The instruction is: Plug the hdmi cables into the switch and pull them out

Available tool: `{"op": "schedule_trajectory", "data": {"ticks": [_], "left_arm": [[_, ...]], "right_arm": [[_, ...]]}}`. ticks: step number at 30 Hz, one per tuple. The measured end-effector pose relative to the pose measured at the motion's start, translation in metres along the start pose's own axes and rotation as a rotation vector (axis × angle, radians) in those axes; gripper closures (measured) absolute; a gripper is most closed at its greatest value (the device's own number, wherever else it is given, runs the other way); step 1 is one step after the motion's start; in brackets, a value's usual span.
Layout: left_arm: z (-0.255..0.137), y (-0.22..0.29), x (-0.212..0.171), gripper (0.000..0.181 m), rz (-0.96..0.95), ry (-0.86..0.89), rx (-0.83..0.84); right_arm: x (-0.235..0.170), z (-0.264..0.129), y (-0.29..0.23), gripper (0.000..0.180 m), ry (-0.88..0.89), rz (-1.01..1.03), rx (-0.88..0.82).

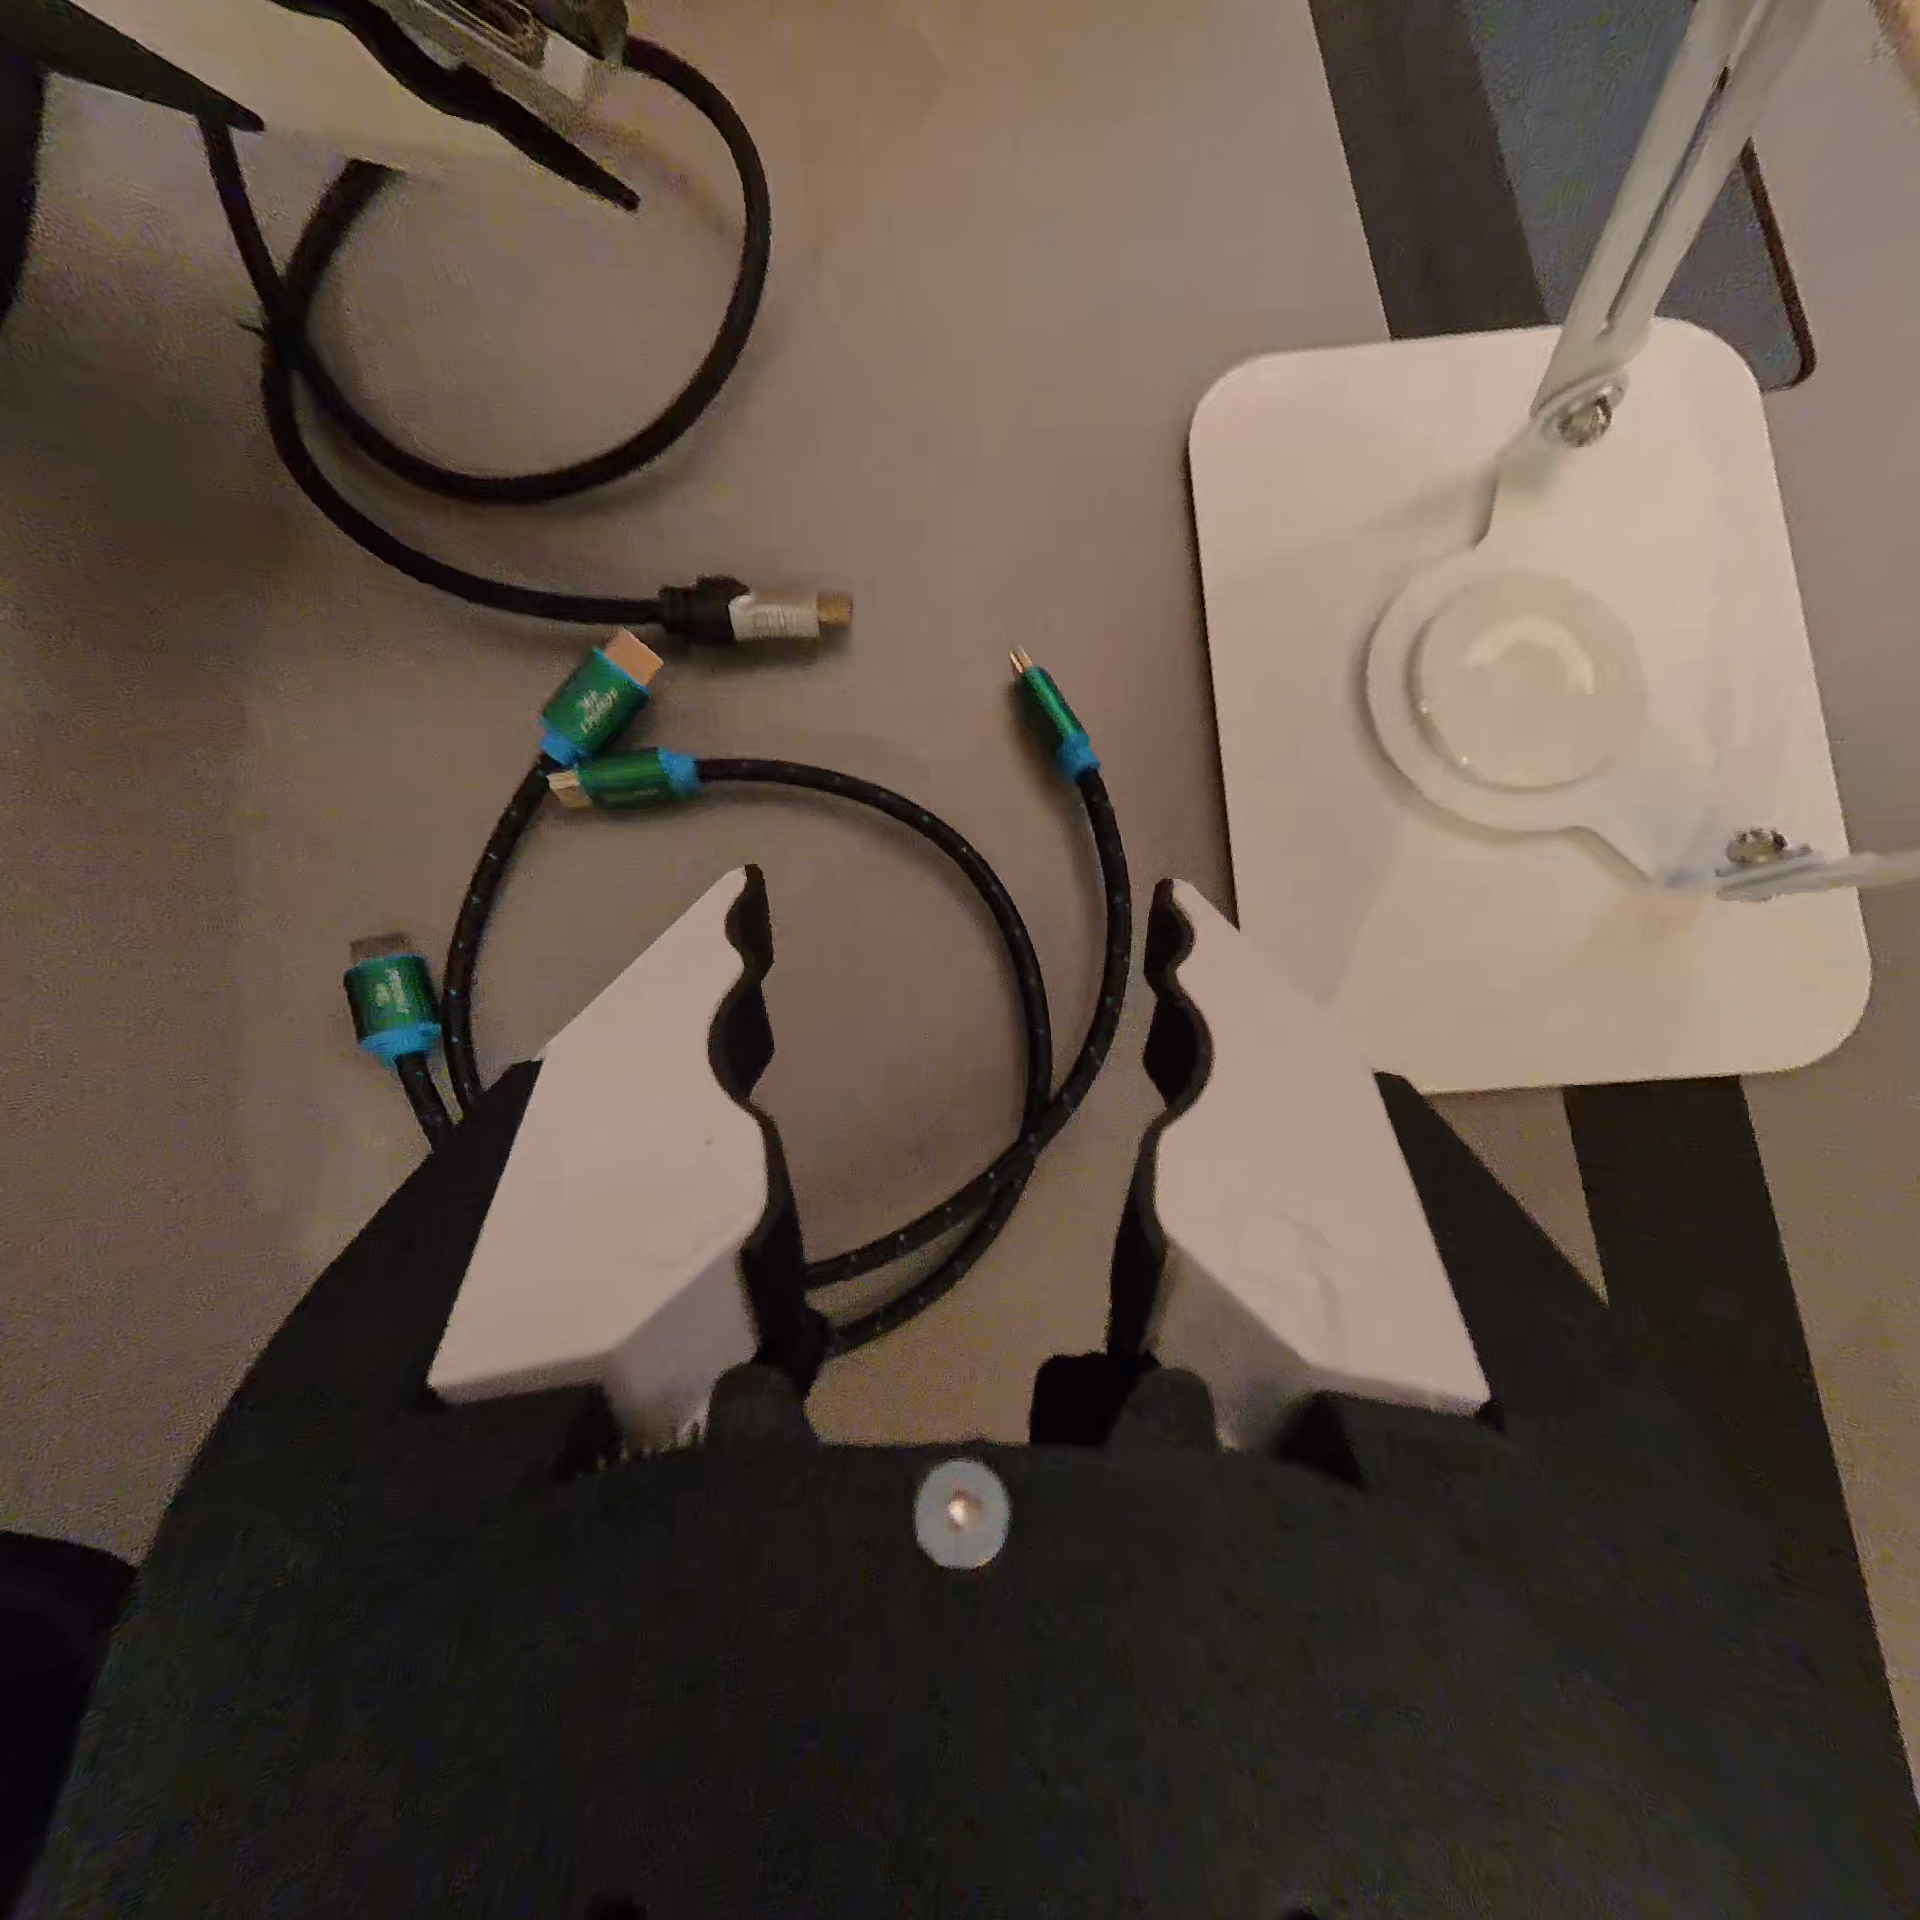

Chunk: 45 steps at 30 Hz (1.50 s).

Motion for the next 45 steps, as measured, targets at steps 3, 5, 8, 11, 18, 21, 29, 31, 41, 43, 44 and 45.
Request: {"op": "schedule_trajectory", "data": {"ticks": [3, 5, 8, 11, 18, 21, 29, 31, 41, 43, 44, 45], "left_arm": [[0.013, 0.011, -0.008, 0.148, 0.019, -0.044, -0.022], [0.021, 0.016, -0.015, 0.148, 0.033, -0.069, -0.028], [0.030, 0.020, -0.024, 0.148, 0.015, -0.093, -0.032], [0.036, 0.022, -0.029, 0.148, -0.002, -0.105, -0.021], [0.045, 0.027, -0.041, 0.147, -0.057, -0.086, 0.001], [0.049, 0.028, -0.044, 0.148, -0.069, -0.073, 0.023], [0.058, 0.030, -0.047, 0.148, -0.120, -0.028, 0.036], [0.059, 0.029, -0.048, 0.148, -0.132, -0.017, 0.034], [0.060, 0.030, -0.047, 0.148, -0.138, 0.012, 0.023], [0.061, 0.030, -0.047, 0.148, -0.137, 0.015, 0.021], [0.061, 0.030, -0.047, 0.148, -0.137, 0.018, 0.020], [0.061, 0.029, -0.047, 0.148, -0.138, 0.021, 0.018]], "right_arm": [[-0.015, 0.003, 0.003, 0.108, -0.053, 0.030, 0.009], [-0.025, 0.008, 0.005, 0.108, -0.095, 0.042, 0.005], [-0.036, 0.015, 0.008, 0.108, -0.161, 0.057, 0.006], [-0.049, 0.021, 0.008, 0.108, -0.219, 0.083, 0.018], [-0.065, 0.031, 0.006, 0.108, -0.291, 0.112, 0.049], [-0.069, 0.034, 0.006, 0.108, -0.306, 0.120, 0.060], [-0.067, 0.039, 0.004, 0.118, -0.326, 0.071, 0.051], [-0.064, 0.042, 0.004, 0.125, -0.312, 0.062, 0.053], [-0.059, 0.047, -0.002, 0.174, -0.321, -0.006, 0.098], [-0.055, 0.044, -0.002, 0.175, -0.304, -0.022, 0.086], [-0.051, 0.041, -0.001, 0.175, -0.291, -0.027, 0.072], [-0.047, 0.036, 0.000, 0.175, -0.275, -0.036, 0.059]]}}
Point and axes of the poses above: each gripper's, where its closed fingertips meet, z out along the fingers, x out of its top, y = z × x across the jaws, the point moved 5 cm from there along -z, back along the fingers, and after that the axes turned 13 degrees about -z, right-handed, at the moved point
